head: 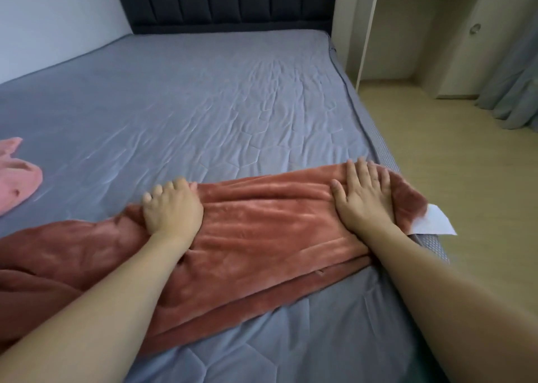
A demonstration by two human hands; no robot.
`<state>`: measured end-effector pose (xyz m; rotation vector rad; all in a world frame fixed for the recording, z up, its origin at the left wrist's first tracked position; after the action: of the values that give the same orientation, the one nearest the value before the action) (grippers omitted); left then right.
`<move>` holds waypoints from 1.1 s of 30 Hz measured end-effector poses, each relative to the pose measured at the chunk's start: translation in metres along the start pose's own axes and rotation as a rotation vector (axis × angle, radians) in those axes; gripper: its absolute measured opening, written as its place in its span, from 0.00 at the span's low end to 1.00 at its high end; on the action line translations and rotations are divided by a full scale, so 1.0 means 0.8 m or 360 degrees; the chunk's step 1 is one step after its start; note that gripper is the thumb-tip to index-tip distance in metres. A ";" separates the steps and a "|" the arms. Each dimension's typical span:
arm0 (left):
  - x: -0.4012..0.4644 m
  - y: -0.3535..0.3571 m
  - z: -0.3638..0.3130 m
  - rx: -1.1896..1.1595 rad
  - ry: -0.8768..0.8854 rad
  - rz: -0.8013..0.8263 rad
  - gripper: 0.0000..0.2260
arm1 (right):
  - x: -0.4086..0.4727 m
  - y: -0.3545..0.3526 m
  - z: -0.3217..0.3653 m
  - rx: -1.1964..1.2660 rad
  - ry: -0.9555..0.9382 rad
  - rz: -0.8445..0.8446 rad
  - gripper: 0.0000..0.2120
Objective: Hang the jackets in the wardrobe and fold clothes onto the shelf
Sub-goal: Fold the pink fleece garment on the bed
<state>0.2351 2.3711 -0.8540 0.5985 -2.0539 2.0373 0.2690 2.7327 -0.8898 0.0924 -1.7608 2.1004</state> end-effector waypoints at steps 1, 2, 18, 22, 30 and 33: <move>0.007 -0.013 -0.016 -0.0013 0.0003 -0.0043 0.15 | 0.001 0.003 0.002 -0.0031 0.0017 0.0026 0.33; 0.008 -0.028 -0.037 -0.0052 0.0060 -0.0067 0.17 | 0.002 0.005 0.003 -0.0053 0.0020 0.0049 0.33; -0.121 -0.031 0.154 0.0236 0.0211 0.0847 0.40 | -0.028 -0.041 0.143 -0.0556 -0.0275 0.0272 0.35; -0.136 -0.033 0.287 0.0083 -0.0156 0.0976 0.32 | -0.120 -0.021 0.361 0.0205 -0.0913 0.0496 0.30; -0.149 -0.099 0.525 -0.0067 -0.1155 0.0619 0.33 | -0.248 0.045 0.622 0.0326 -0.1347 0.0834 0.30; -0.148 -0.094 0.576 -0.0757 -0.1290 0.0672 0.23 | -0.265 0.065 0.618 0.0096 -0.1415 0.0746 0.30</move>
<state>0.4406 1.9358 -0.8519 1.0839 -3.2268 1.4711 0.3476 2.1983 -0.8998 0.8127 -2.3683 2.6913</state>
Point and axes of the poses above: each hand's wrist, its own x-axis towards the middle knuckle, its own y-axis out of the palm, z = x × y, the point moved 8 cm from there along x, towards the middle knuckle, and after that the axes turned 1 degree about -z, right-handed, at the moved point
